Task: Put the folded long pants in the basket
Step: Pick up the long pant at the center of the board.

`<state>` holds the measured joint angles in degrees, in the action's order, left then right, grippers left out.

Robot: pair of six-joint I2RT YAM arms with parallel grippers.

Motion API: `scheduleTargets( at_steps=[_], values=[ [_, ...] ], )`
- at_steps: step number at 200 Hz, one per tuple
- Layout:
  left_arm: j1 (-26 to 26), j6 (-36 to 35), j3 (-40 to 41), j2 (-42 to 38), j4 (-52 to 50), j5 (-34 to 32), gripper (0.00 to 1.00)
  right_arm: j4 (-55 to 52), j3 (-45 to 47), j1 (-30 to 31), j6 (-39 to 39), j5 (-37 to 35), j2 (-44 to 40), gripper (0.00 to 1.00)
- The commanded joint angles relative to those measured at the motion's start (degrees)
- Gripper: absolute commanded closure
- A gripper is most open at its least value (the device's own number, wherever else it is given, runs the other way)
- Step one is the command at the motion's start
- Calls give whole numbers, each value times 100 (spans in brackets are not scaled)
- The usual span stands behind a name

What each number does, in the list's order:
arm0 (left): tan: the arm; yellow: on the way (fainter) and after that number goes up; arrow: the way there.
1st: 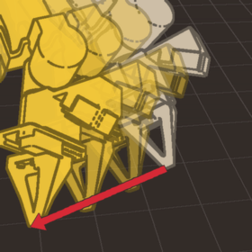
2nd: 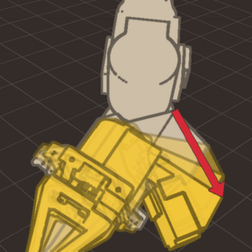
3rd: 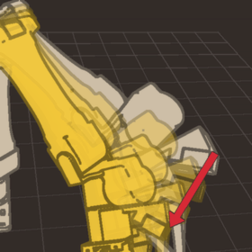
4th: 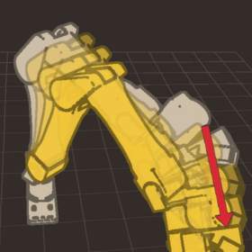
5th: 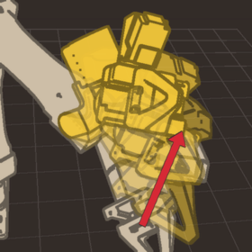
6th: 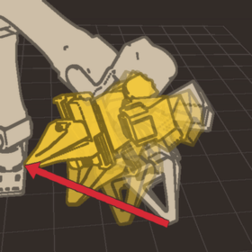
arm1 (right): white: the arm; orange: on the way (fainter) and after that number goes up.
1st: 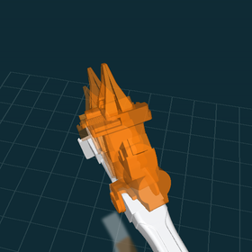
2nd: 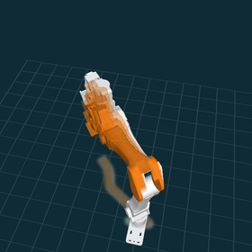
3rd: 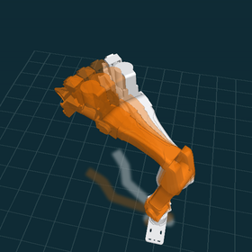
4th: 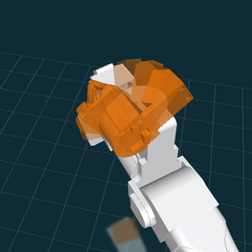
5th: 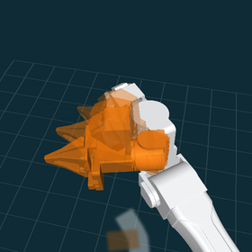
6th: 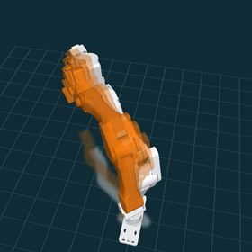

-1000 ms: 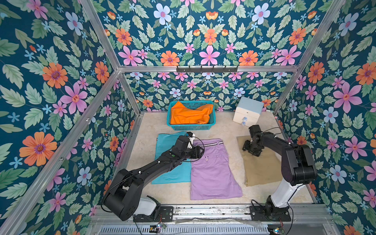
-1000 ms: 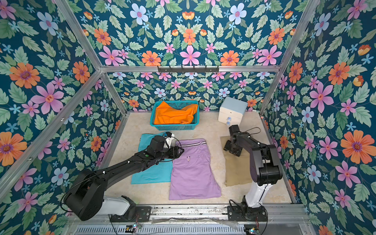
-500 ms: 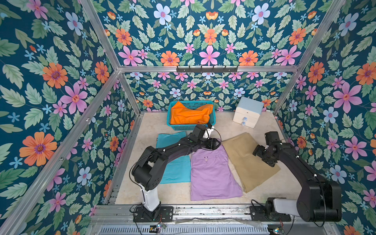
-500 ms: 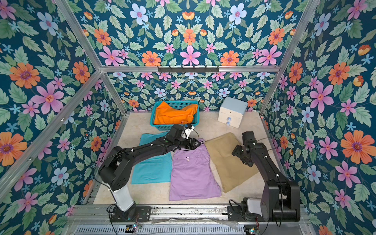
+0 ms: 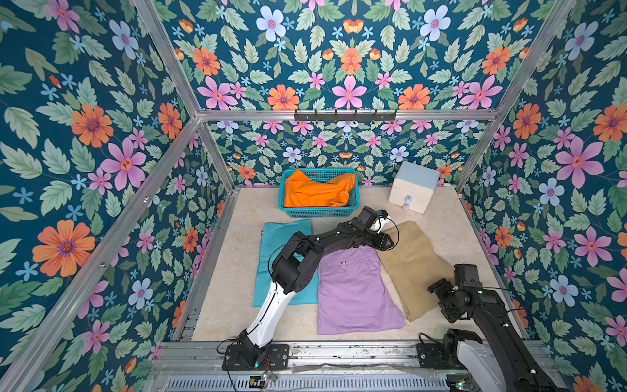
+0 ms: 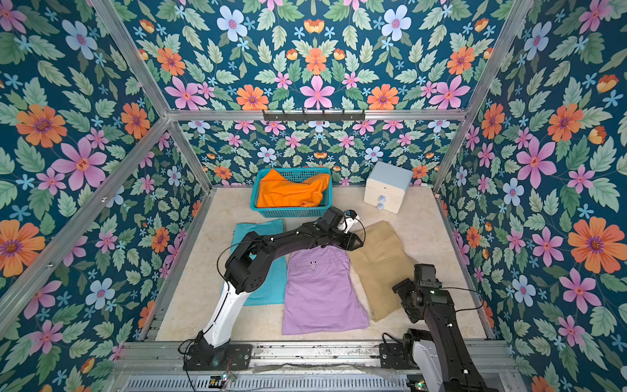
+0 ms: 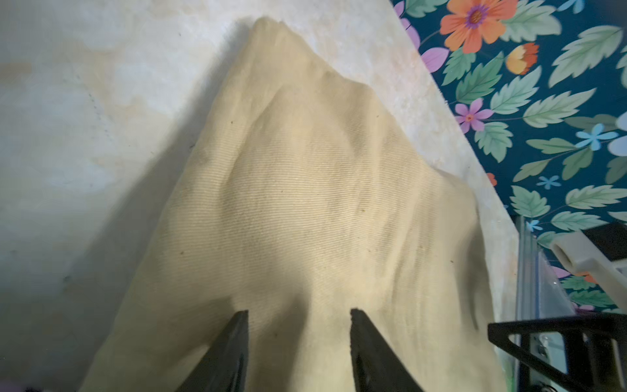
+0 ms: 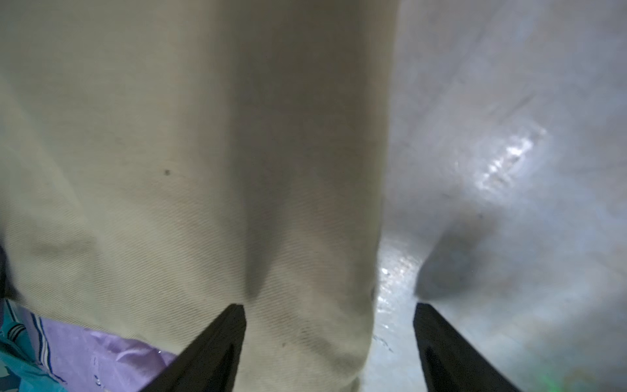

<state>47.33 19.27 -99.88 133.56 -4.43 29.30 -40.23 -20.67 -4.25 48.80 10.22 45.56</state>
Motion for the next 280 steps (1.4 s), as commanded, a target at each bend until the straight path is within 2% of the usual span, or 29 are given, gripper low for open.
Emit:
scheduleTargets(
  at_steps=[1, 44, 69, 89, 112, 130, 147, 165, 180, 189, 228, 280],
  values=[
    [65, 27, -66, 128, -204, -205, 45, 329, 331, 11, 385, 278, 13, 17],
    [66, 33, -120, 364, -379, -382, 46, 1993, 713, 95, 766, 634, 1022, 18],
    [66, 26, -102, 408, -405, -368, 46, 2796, 558, 117, 793, 965, 1823, 25],
    [66, 31, -102, 417, -413, -337, 45, 3259, 363, 118, 667, 1096, 2385, 42],
    [67, 25, -96, 384, -414, -307, 44, 3388, -27, 118, 424, 1494, 2968, 75],
    [59, 3, -50, 259, -407, -285, 41, 2992, -434, -2, 213, 1564, 2997, 100],
    [50, -53, -41, 58, -410, -302, 35, 2107, -1070, -244, -213, 1561, 2859, 100],
    [14, -83, -79, -147, -418, -314, 28, 653, -2087, -423, -1112, 1329, 3023, 100],
    [-44, -74, -151, -238, -429, -275, 24, -426, -2823, -435, -2009, 566, 3361, 100],
    [-76, -74, -234, -234, -465, -251, 23, -886, -3078, -424, -2233, -187, 3577, 100],
    [-82, -51, -899, 148, -890, -334, 23, -843, -3178, -573, -2058, -1087, 3761, 100],
    [-75, 184, -1796, 895, -1200, -289, 14, -654, -3204, -717, -2150, -468, 4040, 100]
  ],
)
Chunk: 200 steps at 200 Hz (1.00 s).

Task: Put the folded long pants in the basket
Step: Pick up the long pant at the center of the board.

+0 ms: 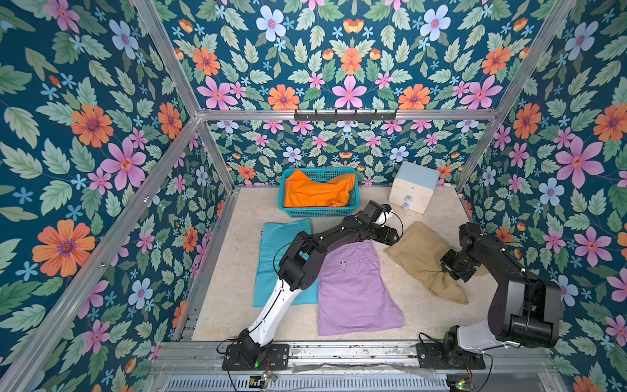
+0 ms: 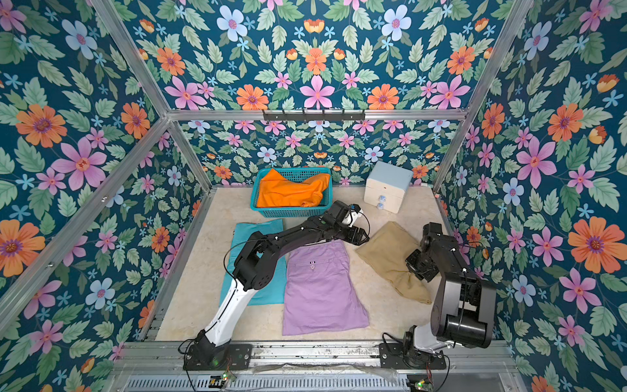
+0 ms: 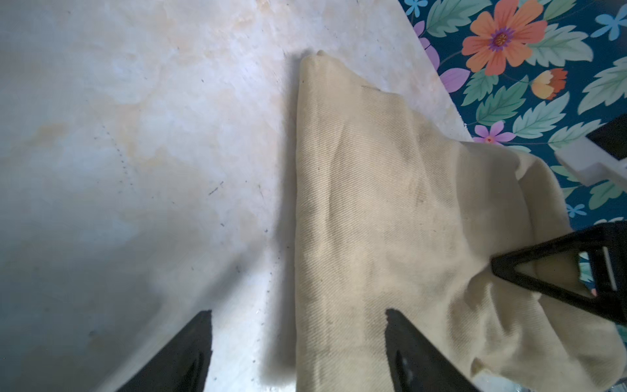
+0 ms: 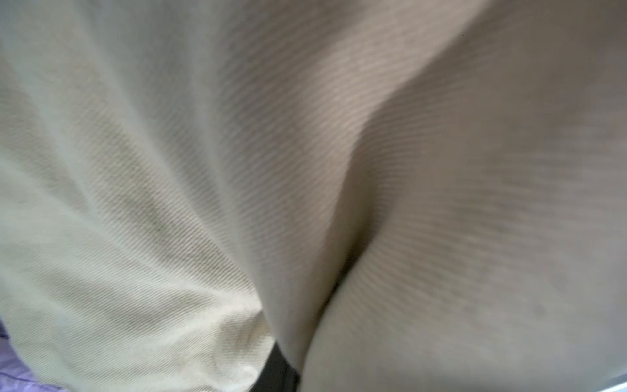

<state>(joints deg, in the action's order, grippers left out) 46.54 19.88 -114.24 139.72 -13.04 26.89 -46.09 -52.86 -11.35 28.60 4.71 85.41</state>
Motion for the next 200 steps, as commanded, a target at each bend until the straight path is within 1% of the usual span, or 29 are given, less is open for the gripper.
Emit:
scheduleTargets(
  at_steps=[1, 13, 33, 44, 53, 68, 77, 87, 109, 121, 141, 155, 169, 193, 200],
  values=[
    [3, 131, -379, 299, -357, -51, 14, -55, 19, -2, -128, 83, 51, 100],
    [-1, 250, -467, 462, -447, 1, 13, -12, 69, -7, -125, 112, 13, 100],
    [82, 487, -468, 659, -488, 340, 14, 40, 124, 1, -122, 234, -26, 100],
    [188, 508, -556, 767, -758, 368, 16, 51, 121, -4, -110, 256, -32, 100],
    [275, 555, -514, 800, -878, 377, 17, 92, 135, -6, -100, 313, -33, 100],
    [398, 720, -467, 876, -1111, 426, 22, 147, 170, 1, -75, 452, -33, 100],
    [466, 788, -493, 949, -1277, 494, 22, 197, 203, 1, -57, 530, -39, 100],
    [579, 786, -508, 1014, -1478, 411, 24, 247, 230, 3, -51, 574, -50, 100],
    [787, 662, -565, 1142, -1889, -13, 24, 293, 276, 2, -39, 625, -76, 100],
    [821, 700, -569, 1257, -1964, -67, 28, 313, 294, 10, -30, 670, -85, 100],
    [882, 688, -658, 1423, -2075, -133, 39, 324, 303, 19, -30, 681, -103, 100],
    [917, 685, -678, 1461, -2106, -233, 54, 328, 321, 28, -30, 689, -121, 100],
    [927, 675, -713, 1479, -2119, -269, 67, 361, 354, 37, -24, 696, -145, 100],
    [930, 658, -803, 1393, -2033, -287, 100, 381, 398, 74, -30, 741, -164, 100],
    [927, 642, -800, 1292, -1945, -291, 100, 375, 400, 86, -30, 750, -193, 100]
  ],
)
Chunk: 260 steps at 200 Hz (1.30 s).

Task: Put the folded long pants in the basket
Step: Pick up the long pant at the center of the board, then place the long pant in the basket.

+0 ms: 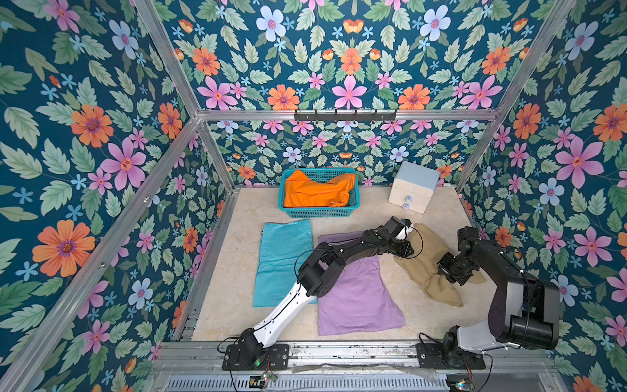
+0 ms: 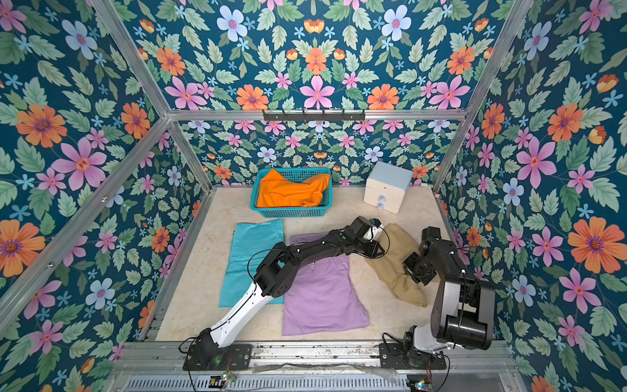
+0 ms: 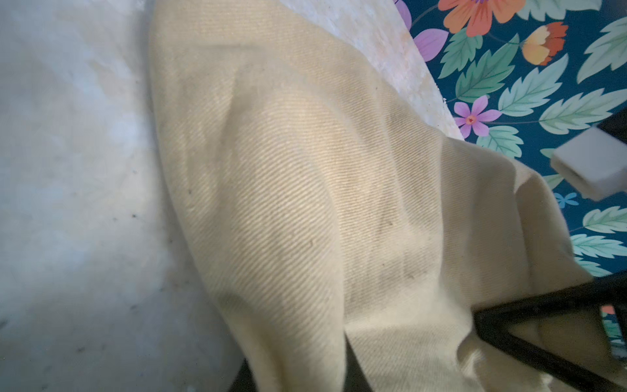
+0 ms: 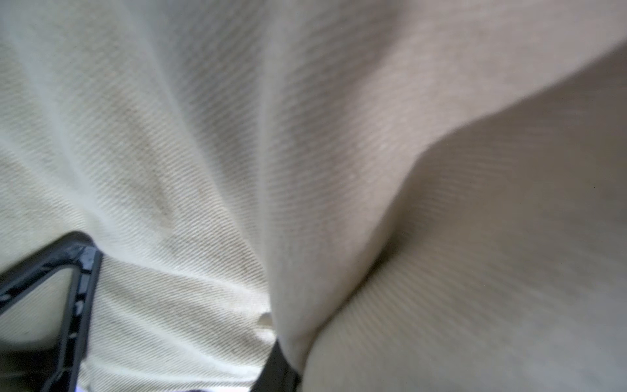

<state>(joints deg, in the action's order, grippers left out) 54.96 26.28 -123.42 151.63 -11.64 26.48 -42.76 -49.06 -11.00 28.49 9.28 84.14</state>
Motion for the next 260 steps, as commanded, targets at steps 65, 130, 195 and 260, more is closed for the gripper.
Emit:
scheduleTargets(
  at_steps=[65, 130, 195, 260],
  values=[
    [20, -328, 957, -1805, -1048, -985, 100, -173, -306, 467, 200, 477, -1065, 100],
    [-245, -1143, 1173, -3261, -1434, -2395, 100, 163, -1840, 1548, 815, 748, -994, 100],
    [-1952, -1535, 2016, -4369, -797, -3186, 100, 230, -6029, 2825, 666, 686, 2361, 100],
    [-3571, -1638, 2904, -4480, 414, -3333, 100, -74, -11735, 3193, 1079, 1222, 6662, 100]
  ],
)
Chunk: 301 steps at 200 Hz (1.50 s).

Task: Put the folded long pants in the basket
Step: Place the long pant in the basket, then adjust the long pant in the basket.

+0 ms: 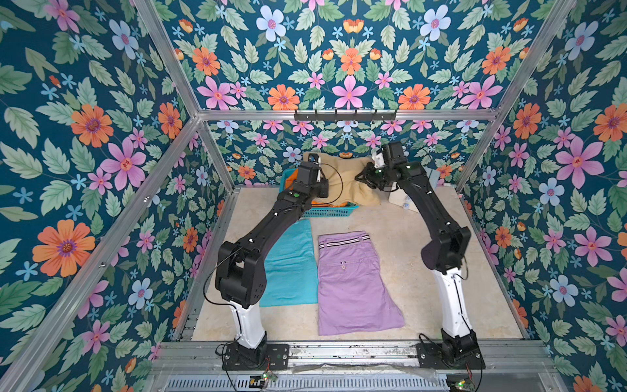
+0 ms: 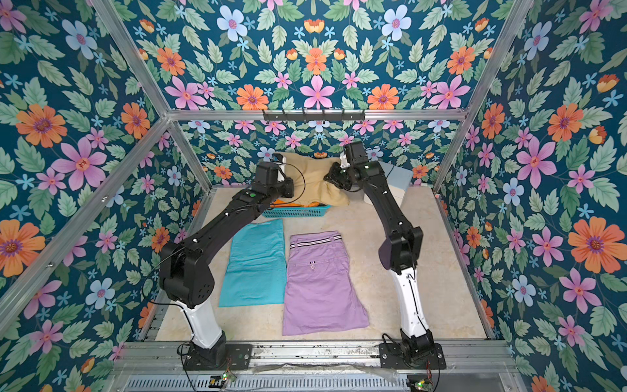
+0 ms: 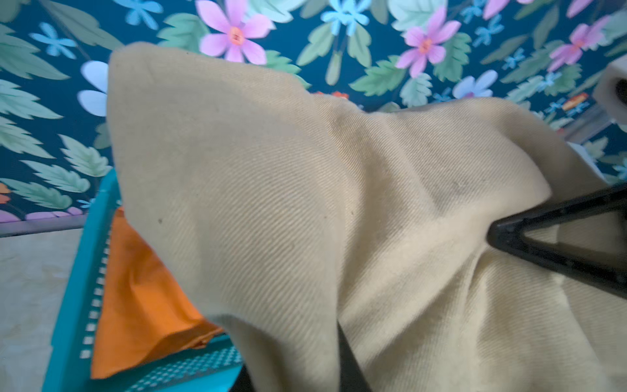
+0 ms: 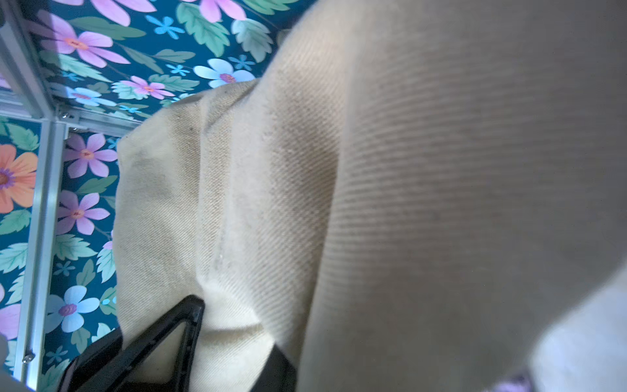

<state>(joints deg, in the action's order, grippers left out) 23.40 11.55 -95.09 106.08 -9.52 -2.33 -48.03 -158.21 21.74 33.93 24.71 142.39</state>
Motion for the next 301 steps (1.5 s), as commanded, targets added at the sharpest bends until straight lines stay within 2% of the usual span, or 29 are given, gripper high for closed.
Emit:
scheduleTargets(
  at_steps=[1, 24, 36, 65, 96, 105, 108, 142, 175, 186, 197, 233, 267, 284, 301],
  values=[
    [-433, -164, 75, 82, 204, -440, 100, 514, -809, -82, 562, -302, 849, 100],
    [-823, -99, 228, 229, 421, -350, 100, 2308, 656, -73, 1084, -78, 671, 100],
    [-976, -65, 336, 306, 604, -338, 100, 2648, 784, -66, 1132, -123, 777, 100],
    [-1268, -47, 560, 496, 963, -396, 100, 2455, -161, -73, 1255, 1, 1488, 100],
    [-1508, 14, 570, 713, 1163, -404, 100, 2757, 479, -116, 1165, -269, 1246, 100],
    [-1546, 38, 562, 798, 1239, -350, 100, 2794, 651, -141, 1168, -352, 1159, 81],
    [-1560, 46, 551, 835, 1242, -309, 100, 2811, 689, -155, 1175, -345, 1145, 79],
    [-1602, 92, 474, 1116, 1206, -81, 100, 2906, 818, -368, 1552, 225, 1179, 70],
    [-1669, 110, 530, 1151, 1239, -79, 100, 2881, 1222, -444, 1272, 412, 837, 56],
    [-1680, 119, 486, 1187, 1155, -52, 100, 2900, 1367, -490, 1228, 472, 747, 56],
    [-1683, 152, 471, 1215, 1180, 5, 100, 2948, 1455, -528, 1263, 534, 716, 61],
    [-1685, 197, 352, 1389, 1198, 252, 100, 2725, 1156, -515, 1248, 682, 924, 66],
    [-1688, 233, 336, 1409, 1154, 312, 100, 2861, 1237, -309, 1150, 772, 724, 60],
    [-1688, 229, 333, 1400, 1128, 312, 100, 2976, 1312, -201, 1305, 759, 695, 52],
    [-1686, 240, 338, 1379, 1119, 353, 100, 2876, 1158, -102, 1451, 686, 841, 51]
  ],
)
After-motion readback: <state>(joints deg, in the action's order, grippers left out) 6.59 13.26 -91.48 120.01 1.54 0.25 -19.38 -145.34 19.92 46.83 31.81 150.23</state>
